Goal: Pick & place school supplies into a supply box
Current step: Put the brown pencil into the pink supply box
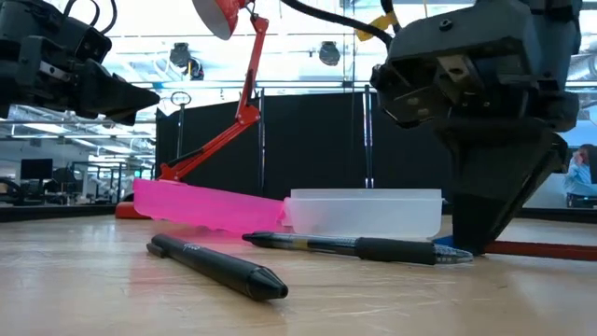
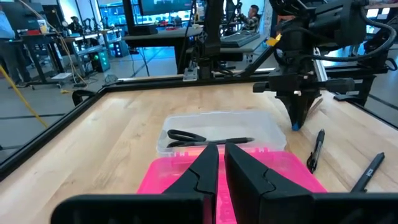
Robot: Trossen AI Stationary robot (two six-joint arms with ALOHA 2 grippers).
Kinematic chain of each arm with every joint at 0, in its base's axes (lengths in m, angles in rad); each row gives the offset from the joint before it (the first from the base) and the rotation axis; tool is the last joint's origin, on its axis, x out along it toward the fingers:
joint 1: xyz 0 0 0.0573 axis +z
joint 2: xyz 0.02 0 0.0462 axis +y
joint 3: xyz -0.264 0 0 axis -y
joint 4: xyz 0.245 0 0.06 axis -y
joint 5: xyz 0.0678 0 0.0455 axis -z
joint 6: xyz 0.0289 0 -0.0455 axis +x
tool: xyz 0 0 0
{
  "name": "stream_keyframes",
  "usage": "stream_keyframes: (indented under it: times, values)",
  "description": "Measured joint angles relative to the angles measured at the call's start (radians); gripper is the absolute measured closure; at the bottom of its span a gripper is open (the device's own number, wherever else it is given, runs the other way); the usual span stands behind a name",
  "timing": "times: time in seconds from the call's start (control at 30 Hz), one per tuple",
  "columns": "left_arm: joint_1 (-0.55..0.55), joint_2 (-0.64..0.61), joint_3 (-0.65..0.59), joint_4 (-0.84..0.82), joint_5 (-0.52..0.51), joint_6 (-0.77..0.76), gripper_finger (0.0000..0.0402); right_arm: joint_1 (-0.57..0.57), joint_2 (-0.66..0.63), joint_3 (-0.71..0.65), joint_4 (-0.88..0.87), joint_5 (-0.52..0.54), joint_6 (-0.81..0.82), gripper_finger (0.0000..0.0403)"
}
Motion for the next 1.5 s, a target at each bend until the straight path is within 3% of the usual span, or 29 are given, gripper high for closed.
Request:
stream_keyframes:
  times: [0.3, 0.5, 0.63, 0.8, 1.03, 1.13, 1.5]
  values:
    - [0.0, 0.0, 0.0, 0.0, 0.0, 0.016, 0.0364, -0.001, -0.154, 0.001, 0.053, 0.012, -0.017, 0.0394]
    - [0.0, 0.0, 0.0, 0.0, 0.0, 0.017, 0.0364, -0.051, -0.256, 0.002, 0.093, 0.287, -0.001, 0.0395]
    - [0.0, 0.0, 0.0, 0.007, 0.0, 0.016, 0.0364, -0.122, -0.306, 0.002, 0.12, 0.37, -0.069, 0.0394]
    - [0.0, 0.0, 0.0, 0.013, -0.001, 0.021, 0.0364, -0.245, -0.311, 0.003, 0.189, 0.371, -0.179, 0.0394]
    - [0.0, 0.0, 0.0, 0.015, -0.002, 0.025, 0.0364, -0.39, -0.242, -0.009, 0.223, 0.36, -0.191, 0.0394]
    - [-0.001, 0.0, 0.0, 0.014, -0.014, 0.026, 0.0364, -0.439, -0.221, -0.052, 0.322, 0.319, -0.19, 0.0393]
    - [0.0, 0.0, 0.0, -0.025, -0.105, 0.081, 0.0364, -0.514, -0.211, -0.238, 0.453, 0.203, -0.102, 0.0393]
